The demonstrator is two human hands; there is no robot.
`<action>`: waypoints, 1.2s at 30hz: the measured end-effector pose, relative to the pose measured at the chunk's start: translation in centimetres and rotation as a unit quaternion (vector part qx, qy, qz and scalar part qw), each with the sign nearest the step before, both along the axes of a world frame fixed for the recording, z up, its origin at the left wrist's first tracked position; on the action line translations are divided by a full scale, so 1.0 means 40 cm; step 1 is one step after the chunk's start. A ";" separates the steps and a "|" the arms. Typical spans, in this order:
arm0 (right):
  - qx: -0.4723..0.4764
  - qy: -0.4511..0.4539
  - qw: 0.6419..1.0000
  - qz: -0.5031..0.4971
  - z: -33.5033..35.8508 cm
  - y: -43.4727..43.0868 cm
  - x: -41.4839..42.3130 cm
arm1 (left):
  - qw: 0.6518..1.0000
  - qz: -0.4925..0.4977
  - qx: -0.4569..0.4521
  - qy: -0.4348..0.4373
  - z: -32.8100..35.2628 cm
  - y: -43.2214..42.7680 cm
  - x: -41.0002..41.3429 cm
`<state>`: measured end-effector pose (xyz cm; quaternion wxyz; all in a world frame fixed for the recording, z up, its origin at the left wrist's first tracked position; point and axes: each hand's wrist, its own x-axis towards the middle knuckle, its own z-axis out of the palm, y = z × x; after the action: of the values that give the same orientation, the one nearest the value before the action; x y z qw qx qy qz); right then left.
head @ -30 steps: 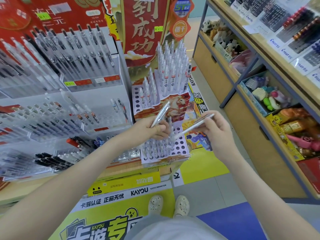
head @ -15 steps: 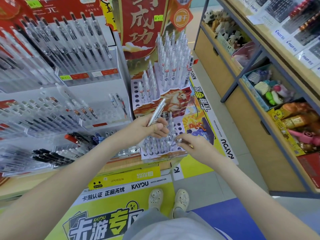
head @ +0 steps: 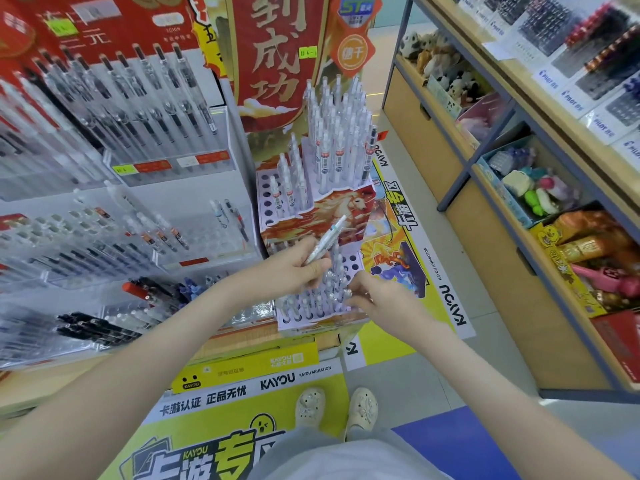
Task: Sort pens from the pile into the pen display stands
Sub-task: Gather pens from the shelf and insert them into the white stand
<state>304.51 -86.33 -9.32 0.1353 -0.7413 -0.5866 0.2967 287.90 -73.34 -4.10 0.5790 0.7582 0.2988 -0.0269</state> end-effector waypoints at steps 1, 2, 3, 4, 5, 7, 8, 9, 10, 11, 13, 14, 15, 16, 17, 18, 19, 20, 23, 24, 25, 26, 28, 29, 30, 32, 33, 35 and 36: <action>0.011 0.010 1.000 -0.012 0.012 0.001 0.008 | 1.000 -0.012 -0.016 -0.003 0.001 -0.002 0.000; 0.045 0.043 0.998 -0.033 0.031 0.003 0.013 | 0.999 -0.024 -0.029 -0.009 0.004 -0.004 0.002; 0.092 0.097 0.989 -0.063 0.053 0.007 0.015 | 0.998 -0.038 -0.038 -0.017 0.008 -0.007 0.005; 0.131 0.160 0.974 -0.087 0.077 0.013 0.015 | 0.997 -0.052 -0.046 -0.027 0.013 -0.009 0.010; 0.149 0.222 0.959 -0.092 0.099 0.020 0.013 | 0.996 -0.068 -0.052 -0.035 0.017 -0.013 0.018; 0.149 0.307 0.937 -0.070 0.125 0.036 0.004 | 0.993 -0.093 -0.063 -0.042 0.024 -0.019 0.034; 0.152 0.338 0.926 -0.070 0.130 0.042 0.002 | 0.992 -0.098 -0.068 -0.045 0.028 -0.020 0.041; 0.163 0.365 0.913 -0.086 0.132 0.045 0.004 | 0.992 -0.094 -0.071 -0.048 0.030 -0.019 0.047; 0.184 0.392 0.895 -0.107 0.133 0.047 0.011 | 0.993 -0.081 -0.072 -0.054 0.031 -0.016 0.052; 0.208 0.413 0.876 -0.136 0.131 0.047 0.022 | 0.994 -0.058 -0.071 -0.062 0.028 -0.010 0.054; 0.262 0.440 0.835 -0.203 0.126 0.044 0.056 | 0.995 0.005 -0.059 -0.074 0.014 0.002 0.049; 0.283 0.441 0.818 -0.236 0.124 0.044 0.076 | 0.995 0.031 -0.044 -0.080 0.007 0.008 0.044; 0.295 0.430 0.811 -0.265 0.120 0.044 0.094 | 0.995 0.048 -0.028 -0.083 -0.001 0.014 0.038; 0.298 0.407 0.816 -0.283 0.110 0.045 0.108 | 0.995 0.055 -0.014 -0.085 -0.006 0.017 0.031; 0.293 0.381 0.828 -0.289 0.099 0.048 0.115 | 0.995 0.057 -0.001 -0.081 -0.011 0.020 0.023; 0.283 0.353 0.844 -0.288 0.082 0.052 0.119 | 0.996 0.056 0.009 -0.076 -0.012 0.020 0.016; 0.273 0.328 0.860 -0.280 0.066 0.059 0.119 | 0.996 0.057 0.015 -0.069 -0.014 0.020 0.012; 0.263 0.298 0.879 -0.263 0.052 0.067 0.116 | 0.996 0.058 0.017 -0.064 -0.015 0.020 0.009; 0.222 0.196 0.941 -0.161 0.006 0.096 0.103 | 0.996 0.073 0.014 -0.056 -0.019 0.023 0.007; 0.214 0.175 0.951 -0.138 -0.002 0.106 0.100 | 0.995 0.079 0.011 -0.060 -0.019 0.023 0.007; 0.213 0.161 0.956 -0.124 -0.009 0.115 0.101 | 0.994 0.085 0.013 -0.062 -0.019 0.025 0.006; 0.214 0.149 0.959 -0.116 -0.011 0.123 0.103 | 0.994 0.089 0.019 -0.060 -0.017 0.027 0.005; 0.214 0.124 0.964 -0.101 -0.012 0.131 0.111 | 0.994 0.091 0.028 -0.046 -0.016 0.029 0.004; 0.213 0.109 0.967 -0.090 -0.014 0.130 0.116 | 0.994 0.091 0.032 -0.042 -0.017 0.031 0.005; 0.206 0.097 0.970 -0.080 -0.015 0.127 0.117 | 0.994 0.091 0.036 -0.038 -0.018 0.031 0.005; 0.180 0.104 0.975 -0.077 -0.019 0.119 0.112 | 0.995 0.086 0.045 -0.023 -0.019 0.031 0.008; 0.165 0.116 0.976 -0.079 -0.022 0.117 0.106 | 0.995 0.079 0.052 -0.014 -0.020 0.031 0.010; 0.140 0.116 0.981 -0.073 -0.037 0.118 0.093 | 0.995 0.061 0.081 0.008 -0.022 0.031 0.017; 0.123 0.104 0.985 -0.065 -0.042 0.121 0.087 | 0.994 0.053 0.097 0.020 -0.022 0.032 0.020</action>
<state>307.99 -81.49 -11.02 0.3047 -0.7207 -0.5519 0.2885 288.70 -72.07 -4.99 0.4973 0.7931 0.3512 0.0177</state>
